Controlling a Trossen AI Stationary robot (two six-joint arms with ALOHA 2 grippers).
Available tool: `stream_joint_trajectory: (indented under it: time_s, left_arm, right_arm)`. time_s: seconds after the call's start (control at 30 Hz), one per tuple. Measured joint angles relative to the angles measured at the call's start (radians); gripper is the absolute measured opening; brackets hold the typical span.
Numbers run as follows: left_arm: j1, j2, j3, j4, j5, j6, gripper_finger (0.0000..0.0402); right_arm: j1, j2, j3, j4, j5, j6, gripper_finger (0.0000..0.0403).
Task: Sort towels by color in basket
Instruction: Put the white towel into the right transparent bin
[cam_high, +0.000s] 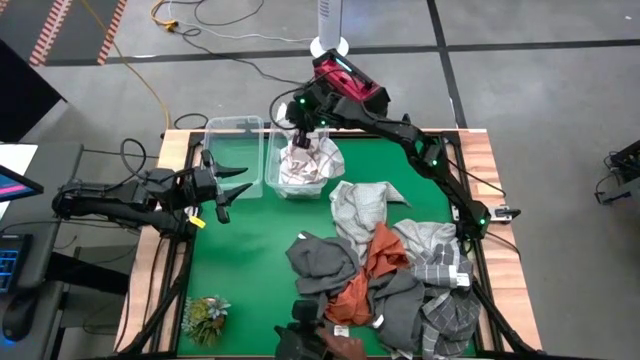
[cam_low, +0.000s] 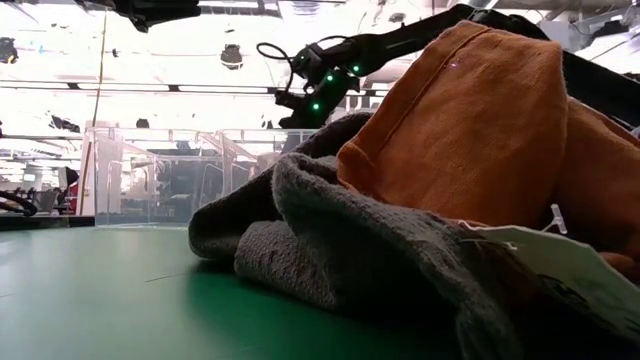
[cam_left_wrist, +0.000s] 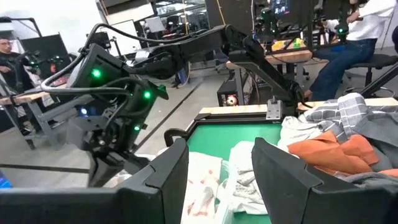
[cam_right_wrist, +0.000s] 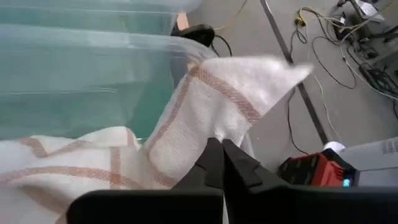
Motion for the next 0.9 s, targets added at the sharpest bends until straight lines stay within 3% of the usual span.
stream_joint_trajectory:
  time_s: [0.2,0.33,0.47,0.67,0.8,0.9]
  left_arm:
    - [0.000,0.000,0.000,-0.001,0.000,0.007,0.0167]
    - [0.000,-0.011,0.000,-0.018,0.000,0.008,0.0167]
    - [-0.001,-0.037,0.000,-0.035,0.000,0.000,0.0167]
    - [-0.001,-0.072,0.000,-0.037,0.000,-0.023,0.0167]
    - [-0.009,-0.072,0.000,-0.039,0.000,-0.024,0.0167]
    - [-0.011,-0.067,0.000,-0.038,0.001,-0.019,0.0167]
  right_arm:
    - [0.029,-0.047,0.000,0.019,0.008,-0.032,0.0015]
    - [0.062,-0.075,0.001,-0.067,0.000,-0.131,0.0014]
    - [0.101,-0.086,-0.001,-0.217,-0.095,-0.246,0.0015]
    - [0.126,-0.066,-0.001,-0.399,-0.142,-0.245,0.0015]
    - [0.118,-0.064,-0.001,-0.425,-0.304,-0.230,0.0017]
    - [0.117,-0.065,-0.001,-0.393,-0.334,-0.171,0.0025]
